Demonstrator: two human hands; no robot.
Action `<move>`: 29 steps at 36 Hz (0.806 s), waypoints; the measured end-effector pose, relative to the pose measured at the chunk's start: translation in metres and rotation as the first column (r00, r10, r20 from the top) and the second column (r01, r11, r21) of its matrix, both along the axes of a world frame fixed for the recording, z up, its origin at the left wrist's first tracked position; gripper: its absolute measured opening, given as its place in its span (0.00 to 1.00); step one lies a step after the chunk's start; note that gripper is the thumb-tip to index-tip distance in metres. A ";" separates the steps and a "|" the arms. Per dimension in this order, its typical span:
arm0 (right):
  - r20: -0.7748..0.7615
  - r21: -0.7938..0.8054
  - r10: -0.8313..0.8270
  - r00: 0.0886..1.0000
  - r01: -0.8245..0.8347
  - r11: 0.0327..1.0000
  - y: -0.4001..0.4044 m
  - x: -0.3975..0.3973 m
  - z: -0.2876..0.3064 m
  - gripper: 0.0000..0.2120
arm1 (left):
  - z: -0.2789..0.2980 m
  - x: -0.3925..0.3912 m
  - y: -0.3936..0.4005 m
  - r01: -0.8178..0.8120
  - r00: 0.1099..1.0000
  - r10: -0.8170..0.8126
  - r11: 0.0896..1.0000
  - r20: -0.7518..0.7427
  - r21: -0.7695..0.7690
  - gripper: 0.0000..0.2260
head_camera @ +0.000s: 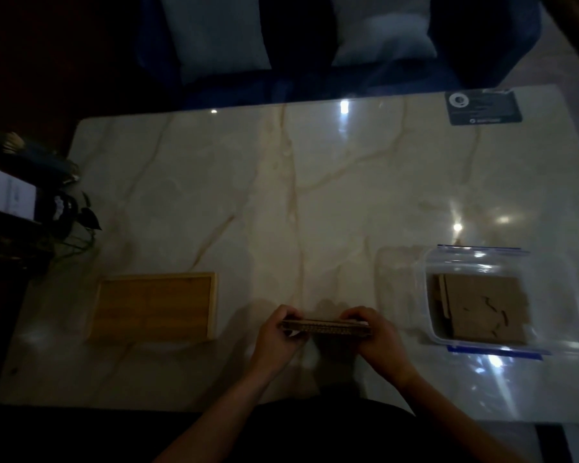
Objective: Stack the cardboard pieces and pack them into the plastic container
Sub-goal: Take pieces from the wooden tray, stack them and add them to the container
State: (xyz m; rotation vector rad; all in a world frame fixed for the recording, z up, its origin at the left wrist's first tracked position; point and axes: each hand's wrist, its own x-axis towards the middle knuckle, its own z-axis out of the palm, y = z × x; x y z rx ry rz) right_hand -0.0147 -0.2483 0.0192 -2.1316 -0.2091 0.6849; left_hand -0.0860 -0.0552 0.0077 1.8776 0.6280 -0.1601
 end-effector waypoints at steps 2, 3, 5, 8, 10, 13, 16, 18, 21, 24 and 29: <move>0.019 0.019 -0.005 1.000 0.005 1.000 -0.002 0.000 0.003 0.18 | -0.001 -0.001 0.001 0.008 1.000 -0.008 1.000 -0.003 -0.002 0.15; 0.026 0.026 -0.001 1.000 0.000 1.000 -0.002 0.000 0.005 0.19 | -0.002 -0.001 0.002 0.015 1.000 -0.015 1.000 -0.002 0.009 0.15; 0.027 0.048 0.004 1.000 -0.005 0.999 -0.003 0.000 0.007 0.19 | -0.004 -0.001 0.002 0.025 1.000 -0.025 0.999 0.005 0.038 0.18; 0.039 0.058 -0.018 0.999 0.016 0.998 -0.001 -0.002 0.009 0.17 | -0.008 -0.002 0.003 0.020 1.000 -0.021 0.998 0.018 0.065 0.22; 0.047 0.058 -0.036 0.998 0.033 0.998 0.001 -0.002 0.009 0.15 | -0.005 -0.001 0.003 0.003 1.000 -0.003 0.999 0.014 0.053 0.29; 0.053 0.075 -0.043 0.998 0.039 0.996 0.001 -0.003 0.009 0.15 | 0.003 -0.006 0.006 0.036 0.997 -0.043 0.993 0.059 0.114 0.39; 0.045 0.080 -0.039 0.998 0.036 0.996 0.001 -0.004 0.008 0.15 | 0.017 -0.013 0.007 0.101 0.981 -0.144 0.950 0.127 0.295 0.43; 0.049 0.074 -0.037 0.998 0.034 0.997 0.001 -0.004 0.008 0.15 | 0.026 -0.017 0.006 0.133 0.943 -0.263 0.859 0.203 0.494 0.41; 0.037 0.066 -0.043 0.998 0.041 0.997 0.000 -0.004 0.007 0.15 | 0.037 -0.020 -0.005 0.121 0.838 -0.434 0.737 0.330 0.665 0.37; 0.009 0.091 -0.052 0.999 0.051 0.995 0.000 -0.005 0.006 0.14 | 0.037 -0.021 -0.024 0.129 0.766 -0.541 0.657 0.346 0.743 0.39; -0.004 0.093 -0.054 0.999 0.055 0.994 0.003 -0.004 0.009 0.18 | 0.029 -0.022 -0.042 0.366 0.737 -0.676 0.366 -0.026 0.856 0.43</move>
